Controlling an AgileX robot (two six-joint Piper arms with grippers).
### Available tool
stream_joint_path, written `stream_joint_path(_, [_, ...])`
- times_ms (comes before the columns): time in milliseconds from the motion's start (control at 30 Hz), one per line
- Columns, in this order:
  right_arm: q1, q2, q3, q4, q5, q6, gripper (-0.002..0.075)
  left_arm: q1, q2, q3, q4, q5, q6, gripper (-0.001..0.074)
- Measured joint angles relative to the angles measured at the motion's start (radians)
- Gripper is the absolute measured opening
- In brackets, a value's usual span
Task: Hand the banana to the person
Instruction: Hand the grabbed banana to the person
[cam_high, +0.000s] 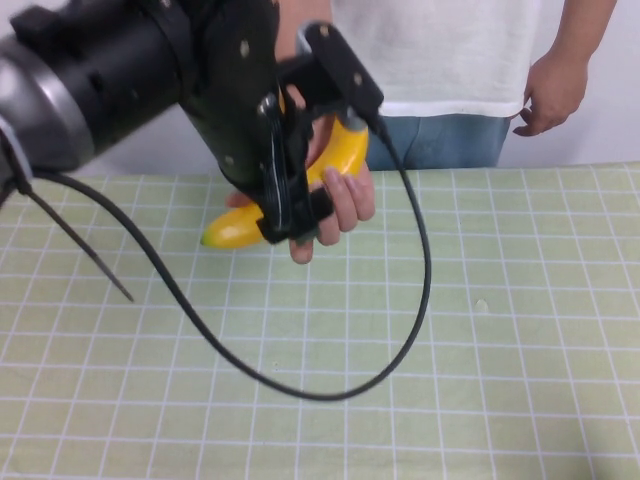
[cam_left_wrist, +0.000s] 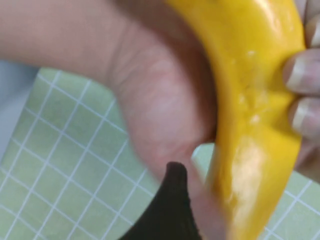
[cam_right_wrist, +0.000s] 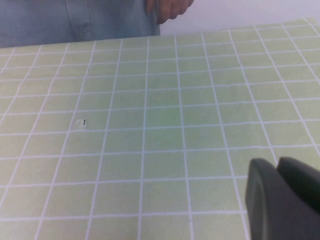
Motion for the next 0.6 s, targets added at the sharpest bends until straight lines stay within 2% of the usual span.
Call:
stream_joint_path(133, [0.000,0.000,0.000,0.000,0.000,0.000,-0.0007,0.000,-0.029,-0.076,-0.002,0.069,-0.028,0.0622])
stream_joint_path(200, [0.000,0.000,0.000,0.000,0.000,0.000,-0.0007,0.004,-0.058,-0.089,-0.002,0.081,-0.050,0.0577])
stream_joint_path(233, [0.000,0.000,0.000,0.000,0.000,0.000,-0.0007,0.009,-0.080,-0.091,-0.011,0.083,-0.064,0.0523])
stream_joint_path(300, [0.000,0.000,0.000,0.000,0.000,0.000,-0.0007,0.021,-0.120,-0.084,-0.047,0.090,-0.072,0.0364])
stream_joint_path(367, [0.000,0.000,0.000,0.000,0.000,0.000,-0.0007,0.032,-0.175,-0.057,-0.082,0.095,-0.059,0.0163])
stream_joint_path(467, [0.000,0.000,0.000,0.000,0.000,0.000,-0.0007,0.034,-0.251,0.018,-0.107,0.095,-0.064,0.0048])
stream_joint_path(600, [0.000,0.000,0.000,0.000,0.000,0.000,-0.0008,0.034,-0.369,0.174,-0.114,0.085,-0.100,0.0008])
